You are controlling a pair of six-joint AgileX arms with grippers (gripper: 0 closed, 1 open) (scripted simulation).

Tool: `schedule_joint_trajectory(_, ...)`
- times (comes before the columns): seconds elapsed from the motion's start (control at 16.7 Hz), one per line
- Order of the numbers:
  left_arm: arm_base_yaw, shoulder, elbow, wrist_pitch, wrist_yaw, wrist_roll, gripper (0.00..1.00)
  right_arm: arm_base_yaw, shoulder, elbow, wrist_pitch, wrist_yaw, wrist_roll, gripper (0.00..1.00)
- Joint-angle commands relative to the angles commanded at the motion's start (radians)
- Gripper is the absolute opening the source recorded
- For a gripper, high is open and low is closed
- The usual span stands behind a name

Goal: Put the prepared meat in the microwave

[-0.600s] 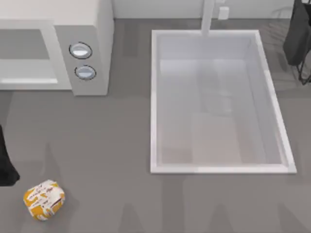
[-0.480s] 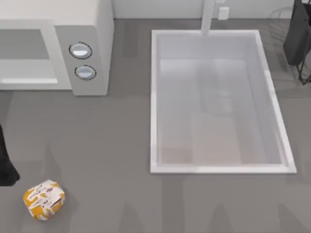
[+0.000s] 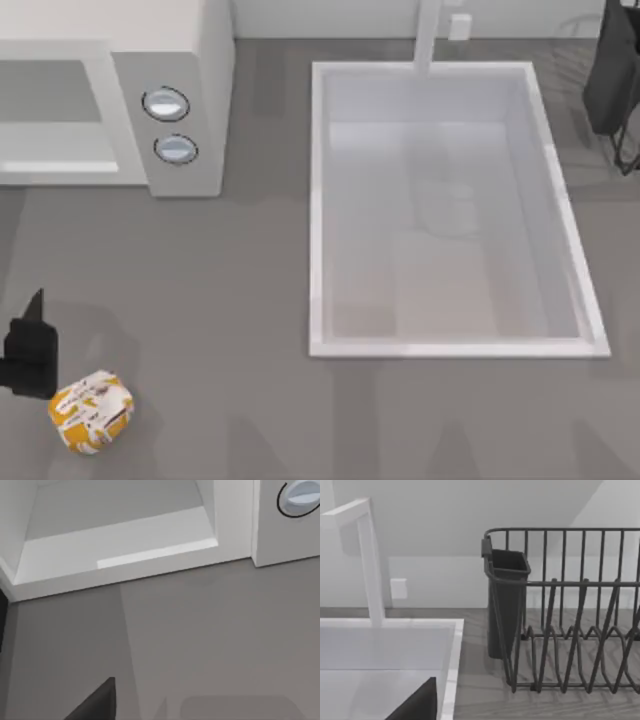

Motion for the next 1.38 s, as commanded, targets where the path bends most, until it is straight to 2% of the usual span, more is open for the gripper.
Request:
schedule_joint_trajectory(0.48, -0.163, 0.726, 0.406, -0.448, 0.013, 0.242, 1.00, 0.000, 0.000, 0.000, 0.000, 0.000, 0.000, 1.00)
schedule_joint_trajectory(0.72, -0.217, 0.990, 0.551, -0.610, 0.011, 0.331, 1.00, 0.000, 0.000, 0.000, 0.000, 0.000, 0.000, 1.00)
schedule_joint_trajectory(0.96, -0.237, 1.090, 0.611, -0.679, 0.009, 0.370, 1.00, 0.000, 0.000, 0.000, 0.000, 0.000, 0.000, 1.00)
schedule_joint_trajectory(1.38, -0.234, 1.110, 0.587, -0.638, 0.009, 0.372, 1.00, 0.000, 0.000, 0.000, 0.000, 0.000, 0.000, 1.00)
